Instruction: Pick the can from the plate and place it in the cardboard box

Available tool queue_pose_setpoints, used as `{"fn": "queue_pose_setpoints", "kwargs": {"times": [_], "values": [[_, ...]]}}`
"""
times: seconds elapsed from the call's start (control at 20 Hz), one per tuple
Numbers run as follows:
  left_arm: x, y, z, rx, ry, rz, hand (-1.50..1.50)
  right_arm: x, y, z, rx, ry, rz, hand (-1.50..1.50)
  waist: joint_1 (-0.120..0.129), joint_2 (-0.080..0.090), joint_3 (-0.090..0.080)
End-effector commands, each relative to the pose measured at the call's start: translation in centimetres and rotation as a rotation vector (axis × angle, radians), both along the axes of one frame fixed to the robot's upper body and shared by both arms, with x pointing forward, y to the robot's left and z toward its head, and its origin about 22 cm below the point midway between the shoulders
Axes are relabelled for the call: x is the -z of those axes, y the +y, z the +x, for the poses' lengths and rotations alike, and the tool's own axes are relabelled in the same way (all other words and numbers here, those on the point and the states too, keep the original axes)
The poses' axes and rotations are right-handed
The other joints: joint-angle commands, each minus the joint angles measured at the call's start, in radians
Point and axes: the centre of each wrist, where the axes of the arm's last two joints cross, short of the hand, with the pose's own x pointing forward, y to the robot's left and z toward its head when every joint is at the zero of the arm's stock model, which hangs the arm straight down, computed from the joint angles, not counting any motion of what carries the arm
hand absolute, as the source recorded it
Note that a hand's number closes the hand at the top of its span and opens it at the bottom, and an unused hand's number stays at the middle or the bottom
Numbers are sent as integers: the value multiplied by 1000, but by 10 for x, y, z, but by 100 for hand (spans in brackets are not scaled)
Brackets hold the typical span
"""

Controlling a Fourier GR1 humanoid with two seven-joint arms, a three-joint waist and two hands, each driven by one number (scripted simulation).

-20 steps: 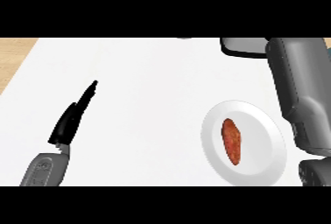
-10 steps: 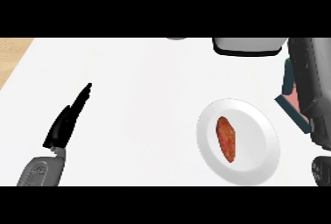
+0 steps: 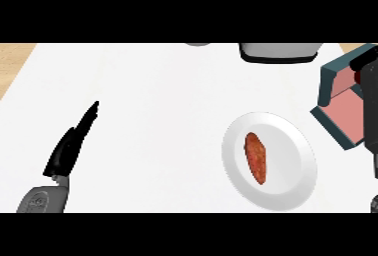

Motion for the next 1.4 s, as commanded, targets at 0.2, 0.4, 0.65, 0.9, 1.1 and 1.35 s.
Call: {"fn": "queue_pose_setpoints", "kwargs": {"times": [0.2,0.4,0.65,0.9,1.1,1.35], "values": [[-15,-17,10,-6,-5,-6,0,46,-30,-23,-64,-155,209,-150,0,-1,0],[-9,-7,9,-1,-18,18,0,47,-34,-26,-121,-395,62,-150,10,7,1],[-18,-13,16,18,-36,12,0,43,-34,-28,-125,-706,24,-150,14,7,1],[-9,-4,7,7,-12,1,0,68,-46,-46,-33,-913,60,-150,5,3,1],[3,-3,-8,-4,-8,10,0,80,-78,-74,-1,-1042,-1,-150,0,1,1],[-7,6,0,-5,-11,1,0,95,-75,-101,-16,-1128,-82,-150,-2,-1,0]]}}
